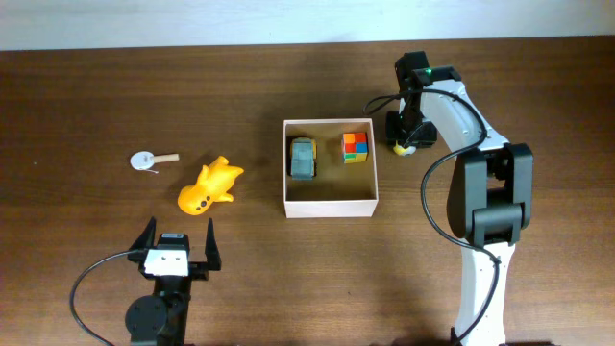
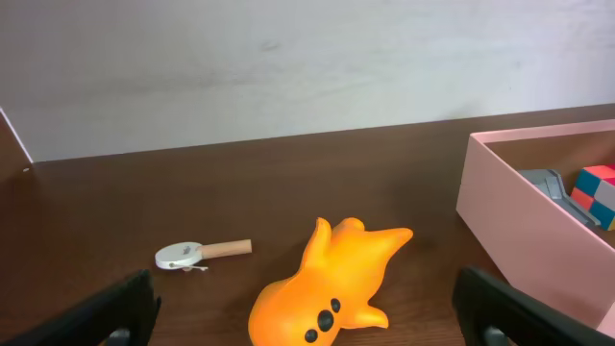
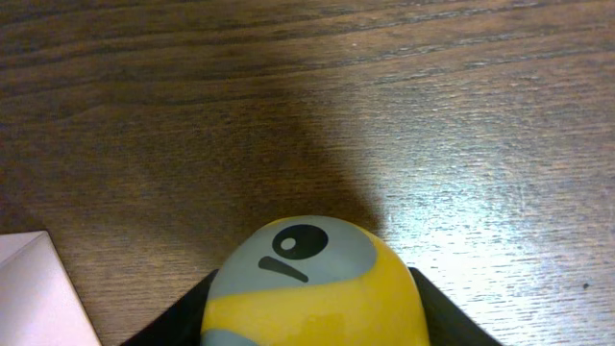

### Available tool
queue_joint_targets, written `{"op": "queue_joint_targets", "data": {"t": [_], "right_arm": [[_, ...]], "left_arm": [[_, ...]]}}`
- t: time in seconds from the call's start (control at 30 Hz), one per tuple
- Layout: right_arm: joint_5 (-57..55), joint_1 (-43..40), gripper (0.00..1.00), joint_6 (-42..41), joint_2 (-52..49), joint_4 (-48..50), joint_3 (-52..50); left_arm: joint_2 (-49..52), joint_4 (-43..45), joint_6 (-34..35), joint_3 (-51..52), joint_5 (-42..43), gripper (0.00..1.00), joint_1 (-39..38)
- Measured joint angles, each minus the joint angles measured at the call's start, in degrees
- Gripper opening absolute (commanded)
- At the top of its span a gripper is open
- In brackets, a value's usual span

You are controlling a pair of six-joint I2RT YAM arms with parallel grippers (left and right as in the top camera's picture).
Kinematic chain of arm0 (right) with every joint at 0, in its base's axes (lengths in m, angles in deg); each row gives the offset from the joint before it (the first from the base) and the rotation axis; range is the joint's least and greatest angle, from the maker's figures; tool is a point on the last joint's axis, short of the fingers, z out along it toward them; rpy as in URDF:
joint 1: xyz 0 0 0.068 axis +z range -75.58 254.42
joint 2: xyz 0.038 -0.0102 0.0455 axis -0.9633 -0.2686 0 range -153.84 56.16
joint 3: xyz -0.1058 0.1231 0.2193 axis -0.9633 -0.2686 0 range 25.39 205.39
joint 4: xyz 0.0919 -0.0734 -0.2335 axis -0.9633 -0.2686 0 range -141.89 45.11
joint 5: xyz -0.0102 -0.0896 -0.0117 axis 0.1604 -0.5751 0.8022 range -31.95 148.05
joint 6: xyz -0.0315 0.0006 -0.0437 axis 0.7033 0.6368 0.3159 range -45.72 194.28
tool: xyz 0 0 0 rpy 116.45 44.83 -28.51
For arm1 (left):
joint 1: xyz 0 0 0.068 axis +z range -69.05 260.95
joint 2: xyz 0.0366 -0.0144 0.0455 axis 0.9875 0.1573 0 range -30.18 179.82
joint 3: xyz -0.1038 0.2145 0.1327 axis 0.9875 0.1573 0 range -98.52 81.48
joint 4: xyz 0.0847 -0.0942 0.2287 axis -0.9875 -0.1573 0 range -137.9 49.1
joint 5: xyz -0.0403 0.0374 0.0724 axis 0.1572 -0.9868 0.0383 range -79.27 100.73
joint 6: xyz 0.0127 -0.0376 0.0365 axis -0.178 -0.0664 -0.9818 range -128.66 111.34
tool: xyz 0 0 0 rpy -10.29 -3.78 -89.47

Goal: Pack container
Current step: 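Carry the yellow ball into the box and release it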

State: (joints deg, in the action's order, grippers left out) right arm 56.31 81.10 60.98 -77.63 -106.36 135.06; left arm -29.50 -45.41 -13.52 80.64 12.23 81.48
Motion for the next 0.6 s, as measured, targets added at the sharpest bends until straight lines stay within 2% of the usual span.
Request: {"op": "queue_joint_targets", "data": {"t": [0.4,0.6], "right_arm": [[0.1,0.0,0.47,0.0,0.0,-4.2,0.5],[1.4,0.0,0.47,1.8,0.0,-12.2,9.7]], "left_arm": [[0.0,0.0,0.0,0.0,0.0,0.99,0.0],[0.0,0.0,0.0,0.0,0.0,0.99,0.0]]}}
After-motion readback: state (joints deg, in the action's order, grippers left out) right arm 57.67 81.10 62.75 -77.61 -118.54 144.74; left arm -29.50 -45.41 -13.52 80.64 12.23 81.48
